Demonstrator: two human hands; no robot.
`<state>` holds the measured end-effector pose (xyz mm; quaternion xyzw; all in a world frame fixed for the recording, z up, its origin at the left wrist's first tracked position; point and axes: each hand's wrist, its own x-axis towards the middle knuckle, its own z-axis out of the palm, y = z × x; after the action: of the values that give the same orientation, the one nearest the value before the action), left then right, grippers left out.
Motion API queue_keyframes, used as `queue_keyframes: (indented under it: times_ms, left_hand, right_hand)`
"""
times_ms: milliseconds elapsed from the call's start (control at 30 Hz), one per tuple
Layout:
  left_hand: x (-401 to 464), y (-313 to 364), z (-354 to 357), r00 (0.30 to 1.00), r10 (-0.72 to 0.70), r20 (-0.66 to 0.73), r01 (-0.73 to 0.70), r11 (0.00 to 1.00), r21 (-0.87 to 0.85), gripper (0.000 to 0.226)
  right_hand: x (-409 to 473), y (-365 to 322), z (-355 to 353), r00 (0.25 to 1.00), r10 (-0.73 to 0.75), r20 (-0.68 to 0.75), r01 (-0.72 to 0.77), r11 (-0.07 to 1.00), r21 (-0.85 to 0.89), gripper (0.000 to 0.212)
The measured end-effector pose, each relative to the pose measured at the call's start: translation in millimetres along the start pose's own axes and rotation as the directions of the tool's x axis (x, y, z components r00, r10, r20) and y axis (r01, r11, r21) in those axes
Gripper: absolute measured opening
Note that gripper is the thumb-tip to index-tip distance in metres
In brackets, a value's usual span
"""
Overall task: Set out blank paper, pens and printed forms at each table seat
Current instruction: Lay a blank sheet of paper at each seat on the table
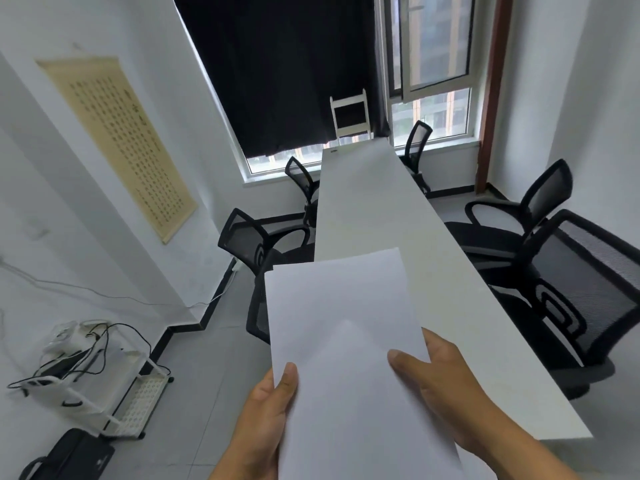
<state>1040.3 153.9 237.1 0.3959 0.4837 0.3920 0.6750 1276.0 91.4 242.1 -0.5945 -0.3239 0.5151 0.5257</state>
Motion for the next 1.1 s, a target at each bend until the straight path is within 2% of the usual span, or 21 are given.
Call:
queue_keyframes:
  times_ms: [167,333,600,733,867,1100]
  left_hand:
    - [-27.8,31.0,-19.2,0.997,0.066,-0.041,-0.061,0.992,0.114,0.029]
    - [-54.8,72.3,-48.3,0.988,0.152,0.029,-0.155,0.970,0.188,0.025]
    - [-63.4,134.4,-113.9,0.977,0.154,0.147,-0.154,0.988,-0.014,0.030]
    - [-57.7,165.5,-168.0,0.970,0.111,0.218,-0.099,0.993,-0.069,0.049]
    - [-53.2,196.3,-222.1,0.954,0.095,0.283,-0.081,0.995,-0.062,0.044]
    - [-44.4,233.3,-297.2,0.953,0.107,0.285,-0.089,0.993,-0.075,0.038]
  right_hand:
    - [-27.9,-22.2,25.5,0.997,-0.081,0.002,0.081,0.996,0.028,0.023]
    - [-57.0,-47.7,63.0,0.986,-0.164,-0.032,0.165,0.985,0.042,0.024]
    - [-85.1,-86.6,149.7,0.962,-0.256,-0.092,0.265,0.959,0.105,0.022]
    - [-86.5,-90.8,211.6,0.944,-0.290,-0.160,0.310,0.944,0.117,0.021]
    - [-83.2,-91.2,270.6,0.924,-0.321,-0.207,0.349,0.931,0.111,0.020]
    - [-63.8,-100.2,350.3,0.922,-0.346,-0.173,0.367,0.924,0.111,0.022]
